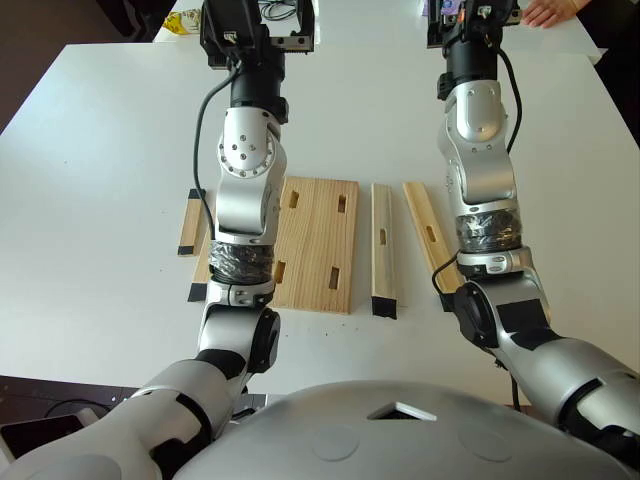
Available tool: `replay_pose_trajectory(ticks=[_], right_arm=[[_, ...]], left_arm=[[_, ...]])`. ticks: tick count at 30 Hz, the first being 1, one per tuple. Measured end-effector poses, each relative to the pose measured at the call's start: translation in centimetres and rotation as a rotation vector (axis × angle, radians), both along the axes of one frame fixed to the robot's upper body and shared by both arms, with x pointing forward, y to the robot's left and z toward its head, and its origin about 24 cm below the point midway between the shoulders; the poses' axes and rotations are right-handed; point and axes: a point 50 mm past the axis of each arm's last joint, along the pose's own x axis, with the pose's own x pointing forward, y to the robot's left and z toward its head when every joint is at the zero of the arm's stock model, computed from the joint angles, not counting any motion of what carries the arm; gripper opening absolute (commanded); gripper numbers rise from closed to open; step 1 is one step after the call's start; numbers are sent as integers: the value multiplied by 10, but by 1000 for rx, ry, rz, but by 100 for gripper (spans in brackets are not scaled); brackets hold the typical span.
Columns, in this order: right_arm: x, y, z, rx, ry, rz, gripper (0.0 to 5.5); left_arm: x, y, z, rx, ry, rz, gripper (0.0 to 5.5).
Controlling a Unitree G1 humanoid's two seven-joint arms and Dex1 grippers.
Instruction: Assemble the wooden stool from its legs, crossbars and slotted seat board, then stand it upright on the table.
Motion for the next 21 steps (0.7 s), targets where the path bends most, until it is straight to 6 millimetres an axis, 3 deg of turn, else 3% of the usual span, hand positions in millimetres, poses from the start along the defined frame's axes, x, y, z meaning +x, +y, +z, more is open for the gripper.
replay_pose_trajectory(ticks=[3,21], right_arm=[[0,0,0,2,0,-3,346],[-2,2,-6,-21,32,30,346]], left_arm=[[0,-1,0,4,-1,-10,444],[-4,10,-11,24,50,104,444]])
